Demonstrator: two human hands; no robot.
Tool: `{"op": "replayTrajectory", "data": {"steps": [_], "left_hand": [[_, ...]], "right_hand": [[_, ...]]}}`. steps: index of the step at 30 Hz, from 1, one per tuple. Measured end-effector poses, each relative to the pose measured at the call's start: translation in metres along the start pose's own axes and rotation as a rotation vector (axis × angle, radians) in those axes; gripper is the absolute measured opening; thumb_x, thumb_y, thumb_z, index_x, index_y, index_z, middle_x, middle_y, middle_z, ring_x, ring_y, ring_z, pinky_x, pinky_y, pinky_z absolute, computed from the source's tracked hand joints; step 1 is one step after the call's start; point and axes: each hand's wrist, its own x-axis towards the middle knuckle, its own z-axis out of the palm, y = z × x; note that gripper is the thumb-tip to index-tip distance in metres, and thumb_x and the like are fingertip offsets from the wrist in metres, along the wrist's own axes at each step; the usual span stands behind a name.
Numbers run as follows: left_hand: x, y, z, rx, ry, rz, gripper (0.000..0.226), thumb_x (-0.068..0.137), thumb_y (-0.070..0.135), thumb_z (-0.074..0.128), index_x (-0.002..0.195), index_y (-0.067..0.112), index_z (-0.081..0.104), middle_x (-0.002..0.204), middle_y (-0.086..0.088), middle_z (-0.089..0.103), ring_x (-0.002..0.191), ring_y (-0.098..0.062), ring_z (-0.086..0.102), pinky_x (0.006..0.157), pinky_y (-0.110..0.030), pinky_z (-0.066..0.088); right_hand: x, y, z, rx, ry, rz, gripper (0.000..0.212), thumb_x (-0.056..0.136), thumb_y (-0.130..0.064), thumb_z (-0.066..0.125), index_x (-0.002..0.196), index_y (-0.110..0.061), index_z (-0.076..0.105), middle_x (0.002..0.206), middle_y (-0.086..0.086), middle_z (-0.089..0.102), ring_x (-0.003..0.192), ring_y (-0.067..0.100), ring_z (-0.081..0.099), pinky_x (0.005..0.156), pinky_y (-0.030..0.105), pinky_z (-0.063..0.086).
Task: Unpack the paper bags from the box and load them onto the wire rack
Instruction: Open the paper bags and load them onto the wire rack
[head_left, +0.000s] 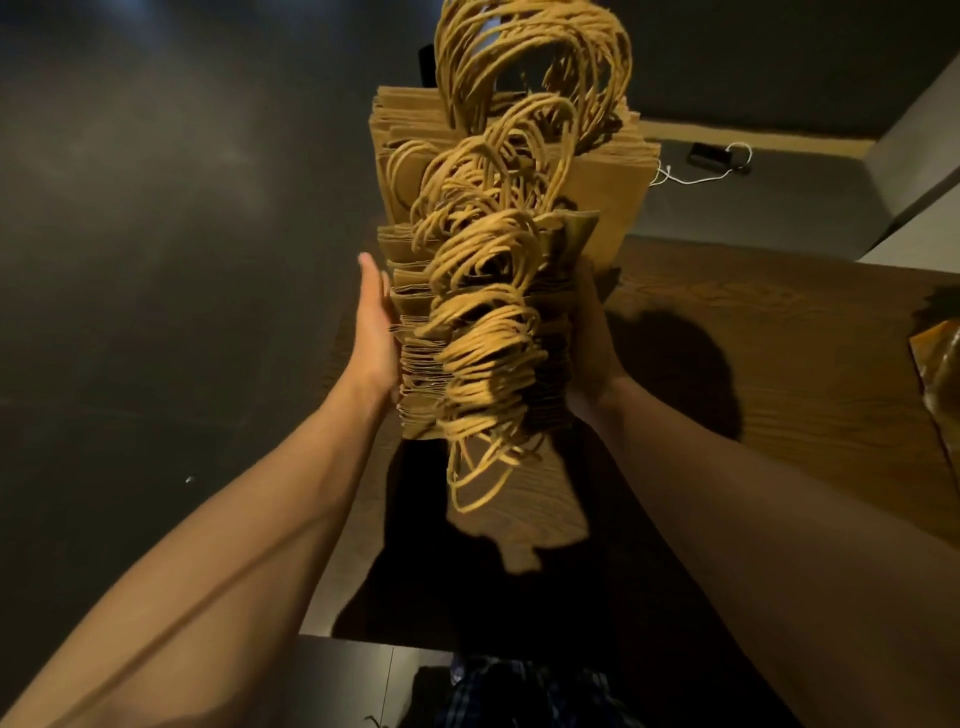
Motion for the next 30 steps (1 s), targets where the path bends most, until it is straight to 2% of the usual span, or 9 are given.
{"op": "replayTrajectory", "data": {"steps": [3, 6, 8, 11, 13, 16, 19, 24, 30], "left_hand": [[0.005, 0.001, 0.001, -0.012, 0.106, -0.021, 0.044, 0.110, 0.028, 0.019, 0.095, 0.007, 0.055, 0.057, 0.007, 0.061, 0.047, 0.002, 0.057, 0.046, -0.012, 0.046], [0.005, 0.003, 0.000, 0.053, 0.125, -0.082, 0.047, 0.109, 0.025, 0.025, 0.144, -0.002, 0.039, 0.101, -0.016, 0.064, 0.091, -0.020, 0.066, 0.071, -0.023, 0.053], [0.000, 0.010, -0.001, 0.130, 0.106, -0.097, 0.048, 0.109, 0.025, 0.027, 0.146, -0.005, 0.035, 0.130, -0.025, 0.059, 0.122, -0.033, 0.057, 0.084, -0.030, 0.052], [-0.004, 0.026, -0.002, 0.051, -0.023, -0.034, 0.050, 0.109, 0.040, 0.026, 0.131, 0.005, 0.054, 0.111, -0.003, 0.074, 0.104, -0.010, 0.069, 0.098, -0.033, 0.053], [-0.004, 0.030, -0.004, -0.167, -0.026, -0.068, 0.067, 0.102, 0.062, 0.021, 0.128, 0.013, 0.058, 0.120, -0.010, 0.071, 0.114, -0.024, 0.067, 0.105, -0.044, 0.049], [-0.002, 0.030, 0.000, -0.218, -0.113, -0.029, 0.072, 0.101, 0.062, 0.019, 0.135, 0.008, 0.054, 0.121, -0.013, 0.069, 0.115, -0.029, 0.065, 0.097, -0.043, 0.053], [-0.002, 0.032, 0.005, -0.219, -0.091, -0.039, 0.059, 0.105, 0.052, 0.025, 0.132, 0.008, 0.055, 0.111, -0.008, 0.074, 0.104, -0.022, 0.070, 0.086, -0.036, 0.056], [-0.002, 0.028, 0.002, -0.251, -0.143, -0.098, 0.068, 0.101, 0.061, 0.027, 0.140, 0.011, 0.051, 0.131, -0.015, 0.064, 0.120, -0.031, 0.063, 0.095, -0.044, 0.053], [-0.021, -0.001, -0.009, -0.151, 0.096, -0.203, 0.056, 0.106, 0.052, 0.022, 0.105, 0.017, 0.065, 0.096, -0.004, 0.078, 0.084, -0.018, 0.073, 0.072, -0.030, 0.054]], "right_hand": [[-0.008, -0.007, 0.009, 0.134, -0.118, 0.051, 0.064, 0.097, -0.065, 0.024, 0.107, -0.013, 0.060, 0.075, 0.001, 0.071, 0.066, 0.013, 0.069, 0.058, 0.024, 0.053], [-0.008, -0.006, 0.007, 0.093, -0.124, 0.064, 0.054, 0.104, -0.051, 0.022, 0.090, -0.016, 0.060, 0.064, -0.002, 0.069, 0.057, 0.010, 0.066, 0.051, 0.019, 0.050], [-0.007, -0.012, 0.005, 0.063, -0.096, 0.072, 0.051, 0.103, -0.051, 0.028, 0.087, -0.016, 0.062, 0.064, -0.001, 0.068, 0.057, 0.012, 0.065, 0.051, 0.020, 0.049], [-0.012, -0.028, 0.005, 0.050, -0.094, 0.024, 0.062, 0.093, -0.067, 0.033, 0.111, -0.017, 0.065, 0.086, 0.002, 0.073, 0.079, 0.018, 0.068, 0.066, 0.030, 0.051], [-0.012, -0.033, 0.007, 0.085, -0.153, -0.074, 0.080, 0.084, -0.078, 0.037, 0.132, -0.017, 0.056, 0.111, 0.007, 0.070, 0.098, 0.024, 0.068, 0.082, 0.043, 0.052], [-0.010, -0.032, 0.018, 0.080, -0.233, -0.121, 0.085, 0.084, -0.077, 0.042, 0.142, -0.016, 0.047, 0.140, 0.018, 0.052, 0.130, 0.038, 0.049, 0.110, 0.060, 0.033], [-0.004, -0.030, 0.024, 0.083, -0.200, -0.069, 0.088, 0.078, -0.076, 0.054, 0.142, -0.015, 0.048, 0.140, 0.016, 0.053, 0.129, 0.037, 0.050, 0.113, 0.060, 0.029], [-0.002, -0.032, 0.023, 0.082, -0.163, 0.010, 0.083, 0.083, -0.075, 0.047, 0.139, -0.014, 0.051, 0.133, 0.015, 0.058, 0.125, 0.035, 0.054, 0.111, 0.053, 0.035], [-0.006, -0.012, 0.005, -0.133, 0.087, 0.271, 0.108, 0.059, -0.093, 0.039, 0.144, -0.026, 0.044, 0.142, 0.005, 0.052, 0.129, 0.032, 0.048, 0.113, 0.053, 0.029]]}}
